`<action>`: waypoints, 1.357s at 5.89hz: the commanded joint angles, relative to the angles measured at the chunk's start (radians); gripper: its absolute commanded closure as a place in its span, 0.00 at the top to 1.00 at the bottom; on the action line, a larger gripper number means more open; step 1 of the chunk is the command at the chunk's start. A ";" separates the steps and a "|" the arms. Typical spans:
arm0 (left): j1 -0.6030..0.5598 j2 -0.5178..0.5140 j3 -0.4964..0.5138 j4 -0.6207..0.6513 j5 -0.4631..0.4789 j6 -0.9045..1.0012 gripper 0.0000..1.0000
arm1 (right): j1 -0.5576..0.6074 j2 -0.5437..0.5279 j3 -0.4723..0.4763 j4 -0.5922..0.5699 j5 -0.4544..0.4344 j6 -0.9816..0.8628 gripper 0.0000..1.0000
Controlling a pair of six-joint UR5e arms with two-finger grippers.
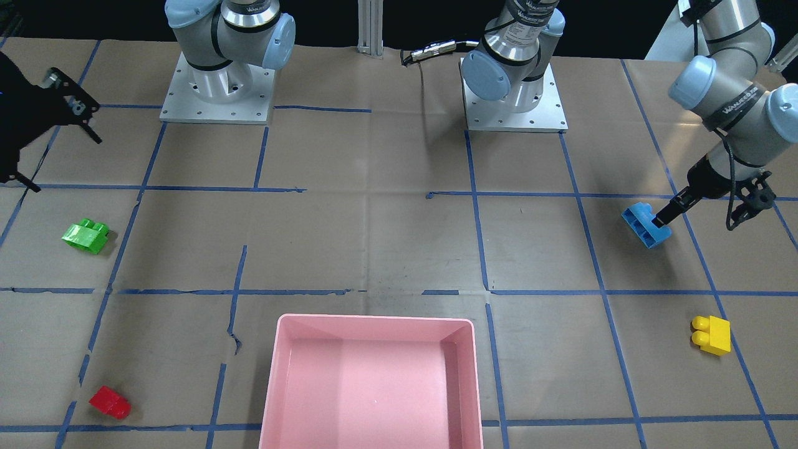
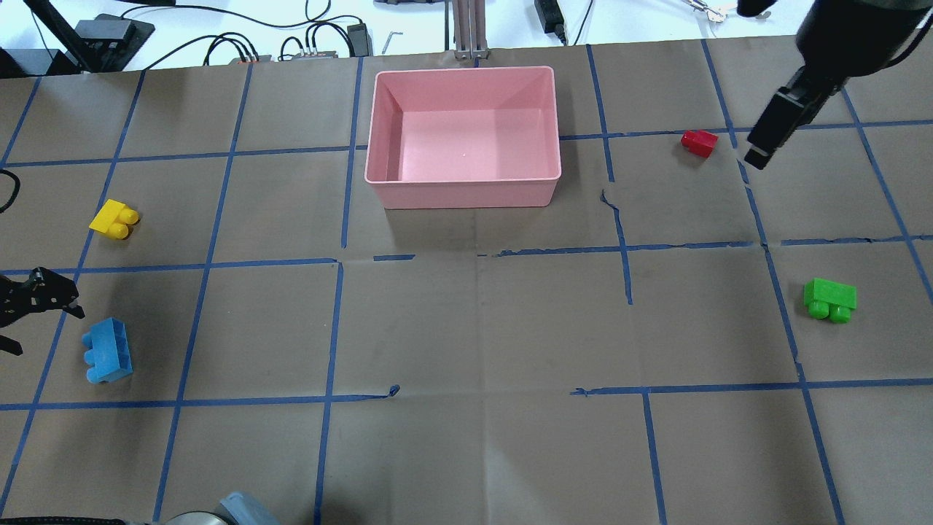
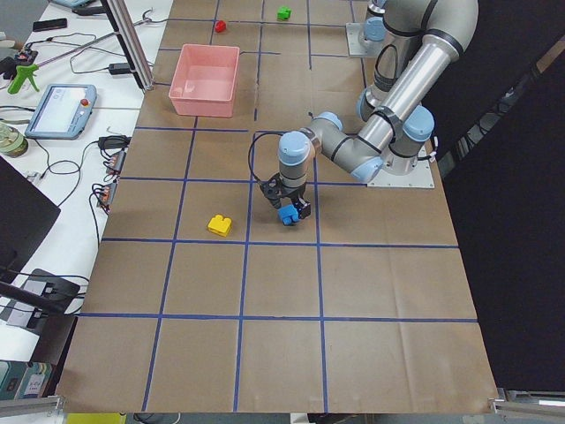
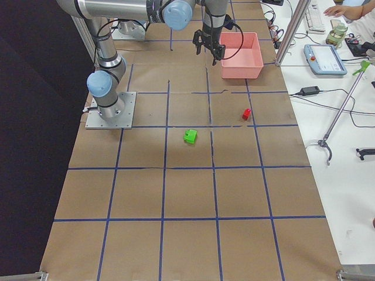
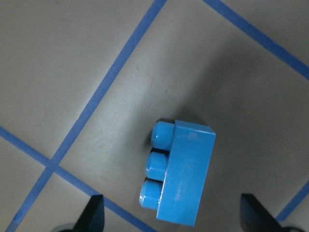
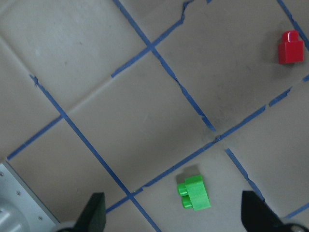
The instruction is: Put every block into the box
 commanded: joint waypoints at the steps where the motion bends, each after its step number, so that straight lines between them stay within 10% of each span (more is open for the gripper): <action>1: 0.000 -0.098 -0.017 0.118 -0.043 0.019 0.99 | -0.192 0.002 0.030 -0.004 -0.029 -0.282 1.00; 2: 0.000 -0.107 -0.017 0.118 -0.034 0.035 0.99 | -0.280 -0.002 0.085 -0.064 -0.029 -0.361 1.00; 5: -0.001 -0.087 -0.020 0.064 -0.031 0.041 0.26 | -0.360 -0.027 0.351 -0.316 -0.026 -0.507 1.00; 8: -0.033 -0.061 0.084 -0.056 -0.042 0.027 0.17 | -0.382 -0.010 0.686 -0.779 0.001 -0.584 1.00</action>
